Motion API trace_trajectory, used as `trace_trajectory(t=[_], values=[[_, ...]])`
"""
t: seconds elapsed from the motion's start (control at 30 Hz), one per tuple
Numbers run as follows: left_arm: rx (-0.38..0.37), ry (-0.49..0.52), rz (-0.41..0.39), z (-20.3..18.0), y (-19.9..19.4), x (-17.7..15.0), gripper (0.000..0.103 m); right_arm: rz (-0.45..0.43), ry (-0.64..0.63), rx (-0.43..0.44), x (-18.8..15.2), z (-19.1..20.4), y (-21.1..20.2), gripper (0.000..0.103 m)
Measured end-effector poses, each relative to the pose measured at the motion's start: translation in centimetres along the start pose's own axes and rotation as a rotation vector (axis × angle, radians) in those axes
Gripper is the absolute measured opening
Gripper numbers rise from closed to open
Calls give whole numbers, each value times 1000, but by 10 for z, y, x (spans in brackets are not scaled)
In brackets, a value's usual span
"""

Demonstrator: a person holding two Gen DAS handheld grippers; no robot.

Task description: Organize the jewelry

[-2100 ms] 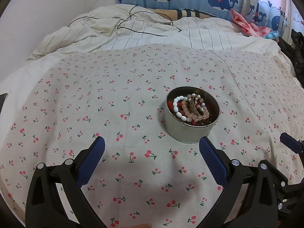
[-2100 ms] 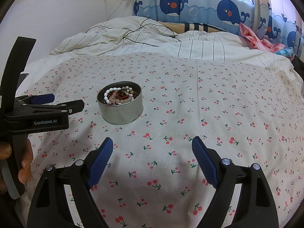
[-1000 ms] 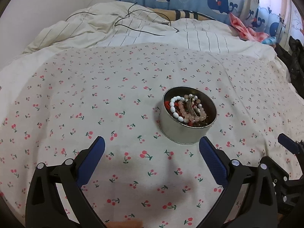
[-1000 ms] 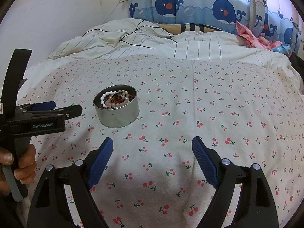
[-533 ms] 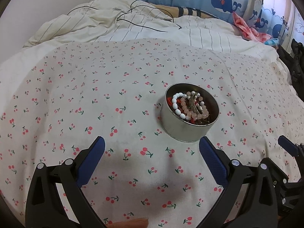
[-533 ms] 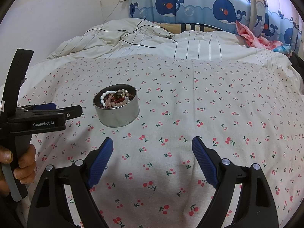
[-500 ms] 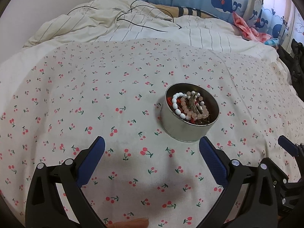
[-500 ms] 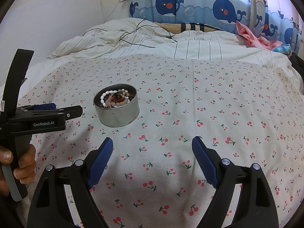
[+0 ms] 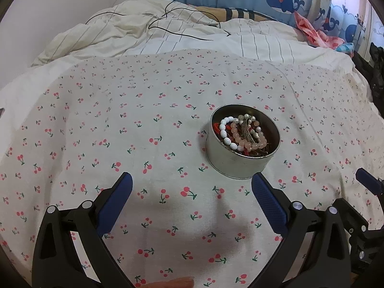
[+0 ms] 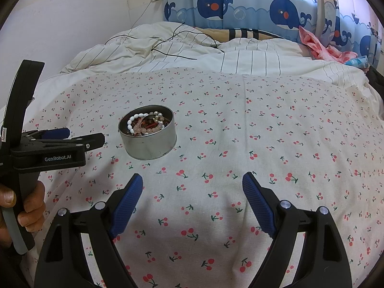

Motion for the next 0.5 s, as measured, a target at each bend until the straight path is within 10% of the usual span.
trace_trajectory(t=[0.5], values=[[9, 17, 0, -2, -2, 0, 95, 0, 0, 0, 0, 0, 0, 82]])
Point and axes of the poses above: each gripper's, at about its wrist camera, not at the fingertips, and y roughly the way its jaws point, z to its left, x to its top, the point moved 9 cm from there along y, roughly the way its jaws point, and after that the axes turned 2 degrees about z, right-handed, at the moved point
